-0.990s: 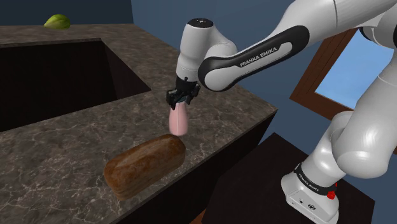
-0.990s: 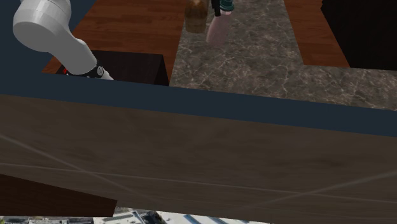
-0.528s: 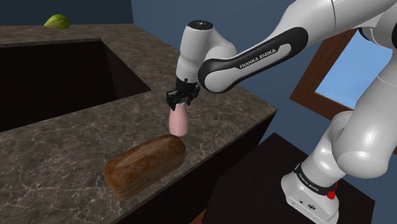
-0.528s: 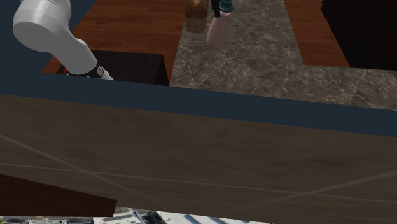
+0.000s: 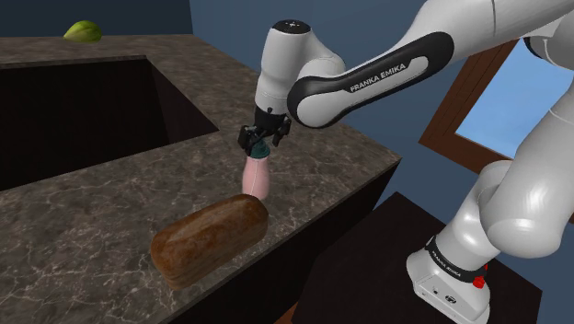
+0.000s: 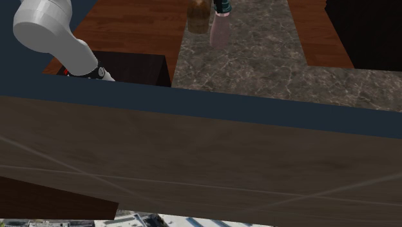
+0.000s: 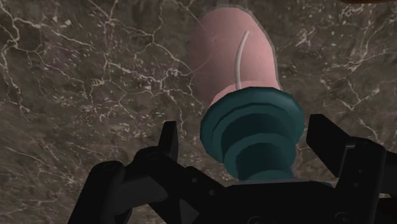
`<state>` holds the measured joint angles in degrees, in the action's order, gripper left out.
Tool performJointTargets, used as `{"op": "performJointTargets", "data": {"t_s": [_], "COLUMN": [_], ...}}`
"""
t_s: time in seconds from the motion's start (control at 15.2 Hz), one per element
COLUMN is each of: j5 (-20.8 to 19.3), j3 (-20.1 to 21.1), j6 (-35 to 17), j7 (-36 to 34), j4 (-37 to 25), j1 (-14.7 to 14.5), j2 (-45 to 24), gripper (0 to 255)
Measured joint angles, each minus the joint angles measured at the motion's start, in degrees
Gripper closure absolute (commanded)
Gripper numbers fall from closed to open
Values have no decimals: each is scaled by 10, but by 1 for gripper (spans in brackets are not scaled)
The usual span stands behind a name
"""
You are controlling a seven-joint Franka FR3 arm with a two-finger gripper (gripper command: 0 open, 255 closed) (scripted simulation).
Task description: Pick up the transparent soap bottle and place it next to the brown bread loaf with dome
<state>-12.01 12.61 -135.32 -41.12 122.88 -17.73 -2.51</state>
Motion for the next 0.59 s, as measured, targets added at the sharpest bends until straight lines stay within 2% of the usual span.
{"op": "performJointTargets", "data": {"t_s": [0.2,0.59], "j5": [13,17], "j3": [3,3], "j6": [32,43], "j7": [8,10], "j4": [-7,-10], "j1": [-2,-3], "j2": [27,34], "gripper": [0,0]}}
